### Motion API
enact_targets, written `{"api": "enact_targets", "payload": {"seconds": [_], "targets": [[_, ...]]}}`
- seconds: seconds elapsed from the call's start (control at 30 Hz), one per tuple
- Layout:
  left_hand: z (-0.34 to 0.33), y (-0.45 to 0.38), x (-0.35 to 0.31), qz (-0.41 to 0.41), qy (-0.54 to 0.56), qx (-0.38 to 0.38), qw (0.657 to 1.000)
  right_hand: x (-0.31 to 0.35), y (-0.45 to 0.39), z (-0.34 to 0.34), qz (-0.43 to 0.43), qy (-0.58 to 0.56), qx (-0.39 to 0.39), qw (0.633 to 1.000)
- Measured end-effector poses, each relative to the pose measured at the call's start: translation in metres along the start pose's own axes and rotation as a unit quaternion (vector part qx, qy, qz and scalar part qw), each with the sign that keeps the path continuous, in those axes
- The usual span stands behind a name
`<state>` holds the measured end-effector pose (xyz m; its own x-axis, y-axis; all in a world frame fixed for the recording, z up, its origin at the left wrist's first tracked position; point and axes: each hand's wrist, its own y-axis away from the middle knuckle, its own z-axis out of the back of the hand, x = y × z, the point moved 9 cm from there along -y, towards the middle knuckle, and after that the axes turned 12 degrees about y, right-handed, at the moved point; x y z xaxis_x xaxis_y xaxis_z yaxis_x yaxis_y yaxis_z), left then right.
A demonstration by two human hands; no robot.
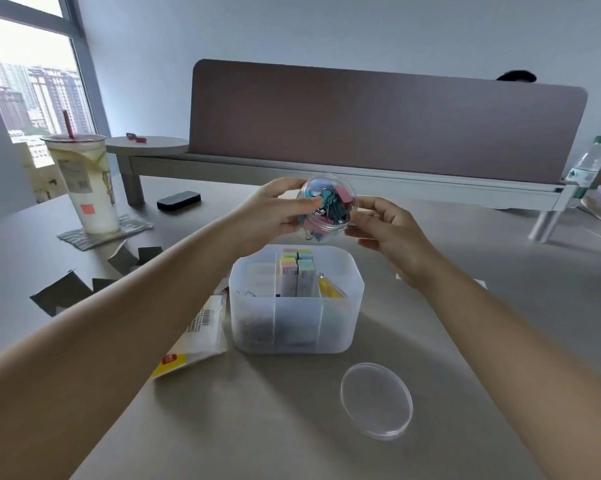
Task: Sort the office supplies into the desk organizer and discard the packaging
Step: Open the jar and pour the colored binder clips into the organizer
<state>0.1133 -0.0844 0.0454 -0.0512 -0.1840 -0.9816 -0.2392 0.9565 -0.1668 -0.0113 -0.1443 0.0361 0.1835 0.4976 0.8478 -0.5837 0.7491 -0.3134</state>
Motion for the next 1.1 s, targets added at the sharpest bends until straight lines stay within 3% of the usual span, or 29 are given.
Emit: {"api": "enact_targets", "payload": {"seconds": [0.37,0.83,1.1], "targets": [[0.008,-0.032,0.018,-0.012,-0.08,-0.008,0.997,-0.03,-0.022,-0.005,-0.02,0.015,0.008,1.0],[0.012,-0.041,0.033,-0.033,-0.058,0.031,0.997,-0.048,-0.015,-0.023,-0.011,0.037,0.044,0.998],[0.004,-0.029,0.02,-0.071,-0.115,0.04,0.99,-0.045,-0.012,-0.022,0.003,0.019,0.013,1.0]]}}
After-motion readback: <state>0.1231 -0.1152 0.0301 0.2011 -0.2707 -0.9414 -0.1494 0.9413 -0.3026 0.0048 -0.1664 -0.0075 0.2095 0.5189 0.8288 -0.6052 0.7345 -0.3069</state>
